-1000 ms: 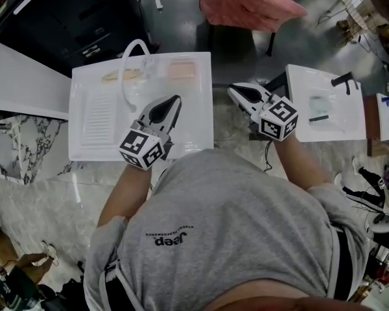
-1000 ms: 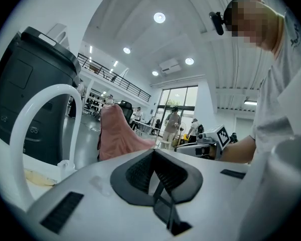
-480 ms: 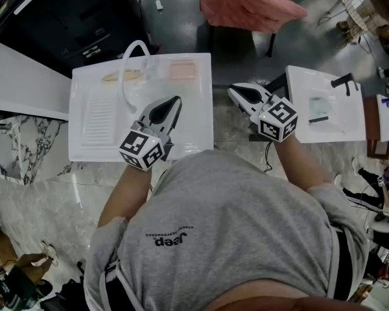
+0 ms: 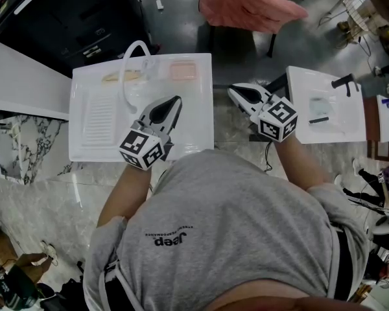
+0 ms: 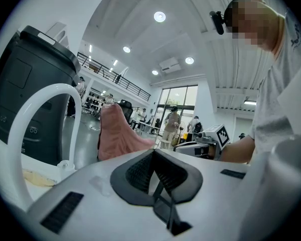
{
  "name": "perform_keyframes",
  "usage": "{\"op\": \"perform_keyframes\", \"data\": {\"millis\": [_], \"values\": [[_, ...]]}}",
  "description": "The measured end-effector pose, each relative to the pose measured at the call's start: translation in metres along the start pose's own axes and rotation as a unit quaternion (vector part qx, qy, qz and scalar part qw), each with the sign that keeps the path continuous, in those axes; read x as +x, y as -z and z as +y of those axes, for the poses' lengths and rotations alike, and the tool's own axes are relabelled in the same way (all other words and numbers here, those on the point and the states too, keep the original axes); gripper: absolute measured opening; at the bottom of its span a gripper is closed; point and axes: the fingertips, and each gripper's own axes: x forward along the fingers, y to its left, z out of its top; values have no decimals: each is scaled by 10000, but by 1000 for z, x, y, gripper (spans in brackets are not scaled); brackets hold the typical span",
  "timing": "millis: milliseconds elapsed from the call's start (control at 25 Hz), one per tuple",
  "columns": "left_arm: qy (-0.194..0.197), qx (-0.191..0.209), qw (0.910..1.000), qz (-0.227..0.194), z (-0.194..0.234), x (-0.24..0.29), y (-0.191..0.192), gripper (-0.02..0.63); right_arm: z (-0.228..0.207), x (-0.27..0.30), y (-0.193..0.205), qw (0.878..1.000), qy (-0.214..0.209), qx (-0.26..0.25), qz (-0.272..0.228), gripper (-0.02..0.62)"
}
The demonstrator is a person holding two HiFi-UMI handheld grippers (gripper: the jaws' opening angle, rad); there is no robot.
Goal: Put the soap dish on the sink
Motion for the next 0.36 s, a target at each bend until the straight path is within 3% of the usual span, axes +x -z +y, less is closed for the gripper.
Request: {"op": "perform_keyframes", "data": {"millis": [360], "values": [[25, 19, 10000, 6, 0, 0, 0, 15, 1, 1, 0, 10000, -39, -28, -2, 49]]}}
